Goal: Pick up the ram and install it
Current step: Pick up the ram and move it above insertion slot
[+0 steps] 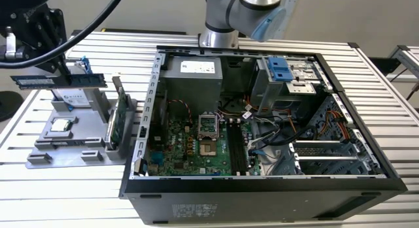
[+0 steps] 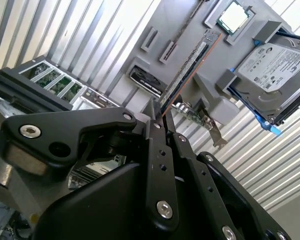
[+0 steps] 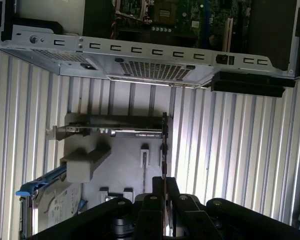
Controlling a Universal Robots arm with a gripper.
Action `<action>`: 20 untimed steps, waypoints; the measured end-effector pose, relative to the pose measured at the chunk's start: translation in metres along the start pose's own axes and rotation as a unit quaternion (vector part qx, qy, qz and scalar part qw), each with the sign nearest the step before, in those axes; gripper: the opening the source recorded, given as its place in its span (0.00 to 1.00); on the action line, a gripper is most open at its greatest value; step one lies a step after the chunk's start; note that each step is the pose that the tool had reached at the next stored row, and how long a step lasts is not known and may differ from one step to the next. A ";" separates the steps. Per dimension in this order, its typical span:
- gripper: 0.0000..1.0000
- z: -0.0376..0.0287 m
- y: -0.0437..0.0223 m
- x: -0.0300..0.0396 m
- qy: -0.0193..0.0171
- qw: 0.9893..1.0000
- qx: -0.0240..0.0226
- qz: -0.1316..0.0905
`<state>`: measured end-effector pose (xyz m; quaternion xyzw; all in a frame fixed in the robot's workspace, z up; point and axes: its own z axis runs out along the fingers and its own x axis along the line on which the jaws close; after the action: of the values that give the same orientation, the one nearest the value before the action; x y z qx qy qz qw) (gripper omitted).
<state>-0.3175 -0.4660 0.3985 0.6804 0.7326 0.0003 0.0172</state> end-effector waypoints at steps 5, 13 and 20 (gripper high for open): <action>0.00 -0.0001 0.0037 0.0058 0.000 1.000 0.000 0.000; 0.00 0.0000 0.0112 0.0121 0.000 1.000 0.000 0.000; 0.00 0.0000 0.0194 0.0161 0.000 1.000 0.000 0.000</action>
<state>-0.2993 -0.4485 0.3985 0.6804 0.7326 0.0003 0.0172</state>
